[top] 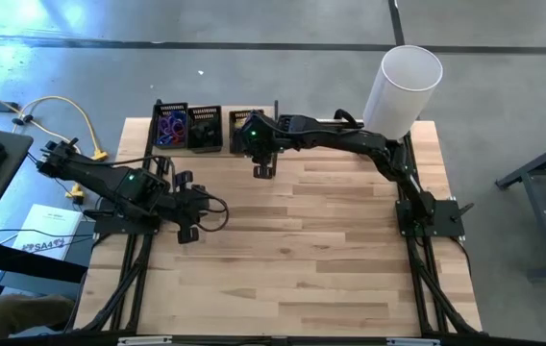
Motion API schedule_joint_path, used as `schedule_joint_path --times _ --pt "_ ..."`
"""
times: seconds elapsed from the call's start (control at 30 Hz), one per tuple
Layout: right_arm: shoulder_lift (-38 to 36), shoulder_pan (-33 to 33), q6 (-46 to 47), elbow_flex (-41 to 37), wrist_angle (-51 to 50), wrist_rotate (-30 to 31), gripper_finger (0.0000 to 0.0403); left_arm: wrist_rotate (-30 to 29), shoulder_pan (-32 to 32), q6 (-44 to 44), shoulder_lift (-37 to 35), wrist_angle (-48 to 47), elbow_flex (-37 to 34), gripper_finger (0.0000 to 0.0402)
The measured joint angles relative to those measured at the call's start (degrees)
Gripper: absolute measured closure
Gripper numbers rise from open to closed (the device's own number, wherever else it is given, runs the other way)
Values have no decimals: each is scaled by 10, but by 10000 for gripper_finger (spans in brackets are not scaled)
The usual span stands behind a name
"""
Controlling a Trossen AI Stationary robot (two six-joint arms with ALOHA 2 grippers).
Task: Pick & Place Office Desk Supplies
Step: Return to Home Position
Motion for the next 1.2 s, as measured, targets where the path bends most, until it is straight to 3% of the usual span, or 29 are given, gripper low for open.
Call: schedule_joint_path --times 0.17,0.33,0.6,0.73,0.93,1.07,1.2 --pt "-6 9 6 0 3 51 235 0 0 0 0 0 0 299" --pt "-28 29 10 0 -4 74 193 -7 0 -4 -10 3 0 299" --pt "-116 96 13 1 -38 156 181 -30 34 34 -19 8 0 299" --pt "-169 134 51 1 -101 182 183 -37 58 77 -19 8 9 299" --pt "-234 166 153 0 -237 186 229 -81 87 170 -39 9 72 315" --pt "-279 171 219 0 -333 147 308 -97 128 236 -60 18 92 346" --pt "-327 164 253 0 -394 70 390 -97 172 305 -96 17 92 389"
